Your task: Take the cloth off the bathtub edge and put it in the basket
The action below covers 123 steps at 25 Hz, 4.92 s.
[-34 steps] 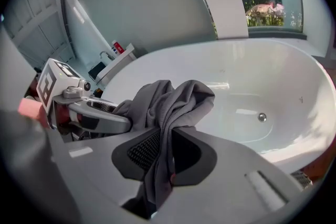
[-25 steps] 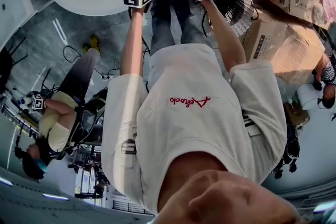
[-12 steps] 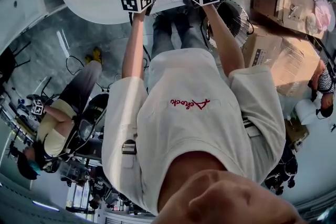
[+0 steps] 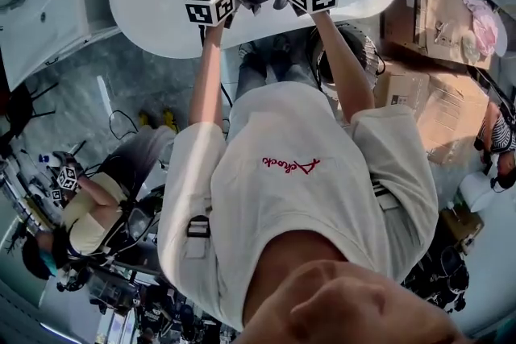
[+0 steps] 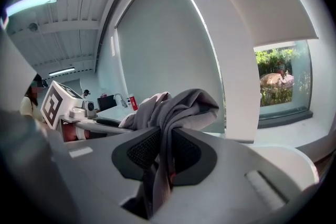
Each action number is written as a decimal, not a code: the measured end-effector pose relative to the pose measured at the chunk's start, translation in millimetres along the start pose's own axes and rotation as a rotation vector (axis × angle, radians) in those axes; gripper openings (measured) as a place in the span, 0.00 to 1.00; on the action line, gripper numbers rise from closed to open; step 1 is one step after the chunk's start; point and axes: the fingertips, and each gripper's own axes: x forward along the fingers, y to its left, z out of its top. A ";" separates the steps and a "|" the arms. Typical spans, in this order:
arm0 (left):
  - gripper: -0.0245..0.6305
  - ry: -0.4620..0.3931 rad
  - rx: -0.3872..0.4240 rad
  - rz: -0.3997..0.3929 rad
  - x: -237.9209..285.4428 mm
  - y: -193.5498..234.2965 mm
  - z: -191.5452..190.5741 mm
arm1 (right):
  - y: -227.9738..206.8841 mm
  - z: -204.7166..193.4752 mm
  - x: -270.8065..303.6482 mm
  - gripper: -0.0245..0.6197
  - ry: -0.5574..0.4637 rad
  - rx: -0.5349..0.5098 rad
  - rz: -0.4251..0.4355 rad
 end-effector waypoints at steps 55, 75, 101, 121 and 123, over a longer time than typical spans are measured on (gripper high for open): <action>0.13 -0.223 0.488 -0.677 57.0 -300.8 226.9 | -88.4 211.1 -307.1 0.14 -0.441 -0.140 -0.727; 0.13 -0.147 0.527 -1.241 18.3 -541.9 137.3 | -50.0 121.8 -551.8 0.14 -0.450 -0.075 -1.272; 0.13 0.020 0.560 -1.358 -59.9 -677.6 -7.7 | 21.9 -17.2 -691.5 0.14 -0.505 0.091 -1.384; 0.13 0.243 0.527 -1.398 5.3 -633.7 -97.9 | -30.1 -114.5 -637.9 0.14 -0.464 0.288 -1.438; 0.13 0.271 0.523 -1.387 12.6 -628.1 -114.4 | -36.1 -131.6 -631.8 0.14 -0.452 0.316 -1.430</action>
